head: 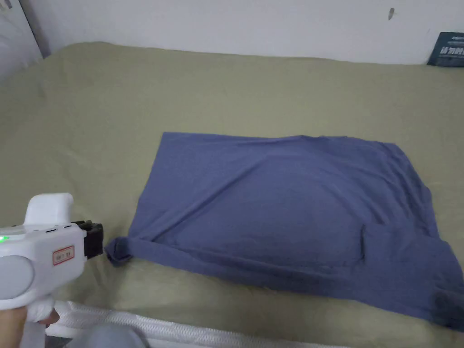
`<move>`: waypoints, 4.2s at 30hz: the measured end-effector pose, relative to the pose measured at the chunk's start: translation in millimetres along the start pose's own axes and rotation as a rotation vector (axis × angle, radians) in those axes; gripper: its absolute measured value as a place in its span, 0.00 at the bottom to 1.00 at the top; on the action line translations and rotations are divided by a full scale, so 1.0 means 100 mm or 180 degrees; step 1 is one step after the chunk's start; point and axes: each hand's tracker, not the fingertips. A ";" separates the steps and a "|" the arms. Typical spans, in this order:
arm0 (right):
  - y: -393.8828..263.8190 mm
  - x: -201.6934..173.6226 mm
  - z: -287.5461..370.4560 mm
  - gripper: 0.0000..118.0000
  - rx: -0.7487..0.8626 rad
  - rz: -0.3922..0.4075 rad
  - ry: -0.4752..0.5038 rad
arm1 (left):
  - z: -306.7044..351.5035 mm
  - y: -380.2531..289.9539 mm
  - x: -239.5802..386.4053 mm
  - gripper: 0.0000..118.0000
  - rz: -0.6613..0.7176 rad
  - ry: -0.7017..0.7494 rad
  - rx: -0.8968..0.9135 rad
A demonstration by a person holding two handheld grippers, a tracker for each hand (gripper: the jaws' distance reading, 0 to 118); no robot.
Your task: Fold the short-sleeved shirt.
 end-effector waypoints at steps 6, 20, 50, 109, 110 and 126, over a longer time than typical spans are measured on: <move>-0.01 0.03 -0.06 0.00 -0.0092 -0.0154 0.0040 | -0.14 0.02 -0.04 0.00 -0.0094 -0.0020 -0.0176; -0.16 0.13 -0.27 0.00 -0.0330 -0.0059 0.0002 | -0.58 0.04 -0.03 0.39 -0.0210 -0.0098 -0.0552; 0.69 0.08 -0.66 0.03 -0.0312 0.0129 0.0186 | -0.57 0.61 0.05 0.03 -0.0219 -0.0140 -0.0306; 0.76 -0.03 -1.68 0.95 -0.0967 0.0053 0.0203 | -1.53 0.57 0.45 0.06 -0.0458 0.0120 -0.0758; 0.77 -0.07 -1.74 0.96 -0.0989 0.0046 0.0158 | -1.52 0.55 0.44 0.06 -0.0454 0.0117 -0.0758; 0.55 0.03 -0.93 0.09 -0.0823 0.0140 0.0145 | -0.84 0.47 0.36 0.06 -0.0458 -0.0027 -0.0630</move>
